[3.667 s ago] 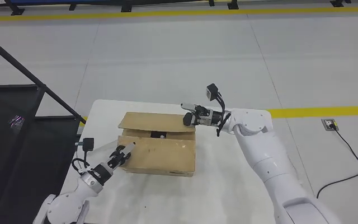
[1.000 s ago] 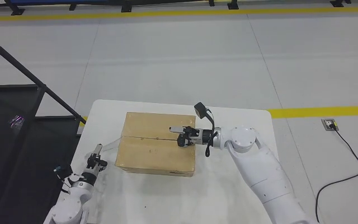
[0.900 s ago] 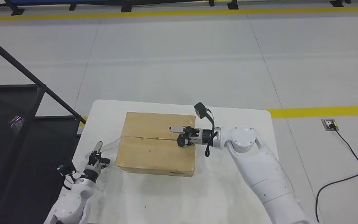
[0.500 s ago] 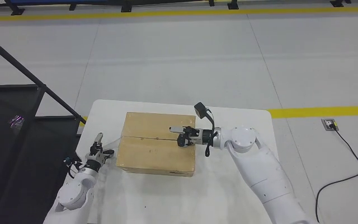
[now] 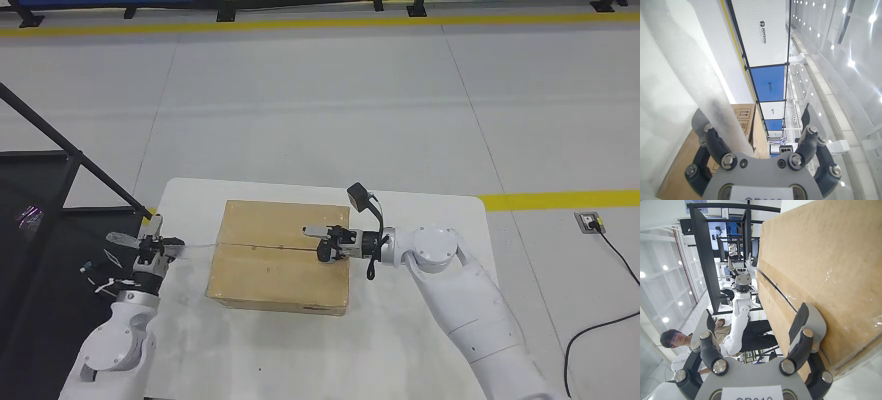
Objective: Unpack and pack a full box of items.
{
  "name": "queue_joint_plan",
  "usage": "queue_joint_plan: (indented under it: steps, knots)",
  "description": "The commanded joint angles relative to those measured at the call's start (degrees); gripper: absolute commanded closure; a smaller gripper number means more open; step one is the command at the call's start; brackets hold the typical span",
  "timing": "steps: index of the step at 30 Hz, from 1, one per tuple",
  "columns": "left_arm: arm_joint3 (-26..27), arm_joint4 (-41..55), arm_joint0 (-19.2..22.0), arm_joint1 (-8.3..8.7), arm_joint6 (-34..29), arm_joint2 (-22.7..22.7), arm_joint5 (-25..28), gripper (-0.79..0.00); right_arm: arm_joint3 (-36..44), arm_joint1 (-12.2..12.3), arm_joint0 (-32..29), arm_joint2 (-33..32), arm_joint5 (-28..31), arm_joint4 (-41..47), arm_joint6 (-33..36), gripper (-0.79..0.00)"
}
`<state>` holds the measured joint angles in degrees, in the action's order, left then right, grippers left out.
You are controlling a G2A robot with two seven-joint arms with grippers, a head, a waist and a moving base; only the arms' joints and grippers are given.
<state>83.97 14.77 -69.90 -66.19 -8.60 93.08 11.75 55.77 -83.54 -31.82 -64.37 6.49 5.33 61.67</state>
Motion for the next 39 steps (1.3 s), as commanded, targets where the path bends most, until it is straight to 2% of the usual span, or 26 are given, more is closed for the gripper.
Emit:
queue_joint_plan:
  steps: [1, 8, 18, 25, 39]
  knots:
    - [1.6, -1.1, -0.4, 0.07, -0.1, 0.4, -0.4, -0.785, 0.0, 0.0, 0.0, 0.0, 0.0, 0.0, 0.0, -0.785]
    - [6.4, -3.5, -1.6, 0.13, 0.0, 1.1, -1.3, -0.785, 0.0, 0.0, 0.0, 0.0, 0.0, 0.0, 0.0, -0.785]
    - [12.1, -5.7, -3.6, -0.04, 0.6, 1.1, -1.4, -0.785, 6.9, 1.5, -5.0, -2.4, -0.7, 0.1, -0.5, -0.785]
    - [16.1, -9.6, -5.2, -0.21, 2.4, 0.7, -0.8, -0.785, 8.8, 2.3, -6.8, -3.7, -1.3, 0.3, -2.0, -0.785]
    - [19.0, -13.4, -6.1, -0.64, 3.1, -1.0, -1.4, -0.785, 8.1, 2.9, -7.0, -3.6, -0.9, 2.0, -3.2, -0.785]
